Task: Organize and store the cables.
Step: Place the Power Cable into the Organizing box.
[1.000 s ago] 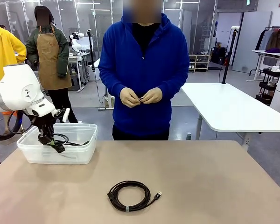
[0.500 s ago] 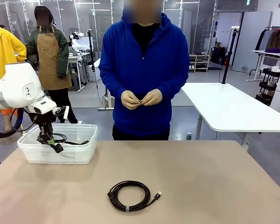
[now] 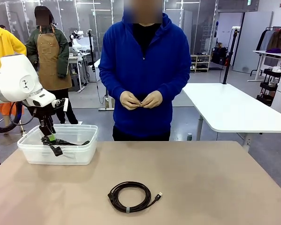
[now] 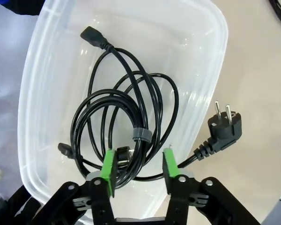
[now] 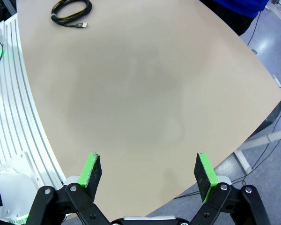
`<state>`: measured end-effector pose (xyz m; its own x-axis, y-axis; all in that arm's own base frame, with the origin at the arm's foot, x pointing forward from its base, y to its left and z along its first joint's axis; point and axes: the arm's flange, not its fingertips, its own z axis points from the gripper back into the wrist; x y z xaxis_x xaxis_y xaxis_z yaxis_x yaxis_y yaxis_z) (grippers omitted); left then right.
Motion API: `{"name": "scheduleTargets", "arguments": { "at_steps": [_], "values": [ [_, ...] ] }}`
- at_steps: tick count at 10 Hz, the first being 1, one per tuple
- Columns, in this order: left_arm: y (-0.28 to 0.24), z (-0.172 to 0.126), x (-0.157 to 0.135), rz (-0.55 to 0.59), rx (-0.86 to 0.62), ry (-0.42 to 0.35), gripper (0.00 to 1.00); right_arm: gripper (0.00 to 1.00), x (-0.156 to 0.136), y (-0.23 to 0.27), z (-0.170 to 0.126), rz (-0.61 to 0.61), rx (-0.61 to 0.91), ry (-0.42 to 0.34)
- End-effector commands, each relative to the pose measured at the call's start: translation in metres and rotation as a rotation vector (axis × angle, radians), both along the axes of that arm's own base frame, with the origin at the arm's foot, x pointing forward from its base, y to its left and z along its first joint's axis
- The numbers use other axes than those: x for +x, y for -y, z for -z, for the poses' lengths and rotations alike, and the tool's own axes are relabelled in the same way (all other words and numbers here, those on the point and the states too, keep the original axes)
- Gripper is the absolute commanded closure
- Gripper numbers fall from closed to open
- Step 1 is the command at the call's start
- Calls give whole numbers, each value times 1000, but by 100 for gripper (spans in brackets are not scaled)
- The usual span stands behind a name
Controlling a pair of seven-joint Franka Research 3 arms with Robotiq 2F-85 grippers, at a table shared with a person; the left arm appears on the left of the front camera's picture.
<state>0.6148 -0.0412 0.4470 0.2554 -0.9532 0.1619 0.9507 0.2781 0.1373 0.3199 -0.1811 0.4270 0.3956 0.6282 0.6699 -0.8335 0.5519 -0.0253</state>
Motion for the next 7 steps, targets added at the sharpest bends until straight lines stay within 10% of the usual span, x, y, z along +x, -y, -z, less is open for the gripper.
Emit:
{"name": "scheduleTargets", "arguments": {
  "at_steps": [1, 7],
  "values": [
    [-5, -1, -3, -28, -14, 11, 0, 0, -1, -1, -1, 2, 9, 6],
    [-1, -9, -7, -35, -19, 12, 0, 0, -1, -1, -1, 2, 9, 6]
  ]
}}
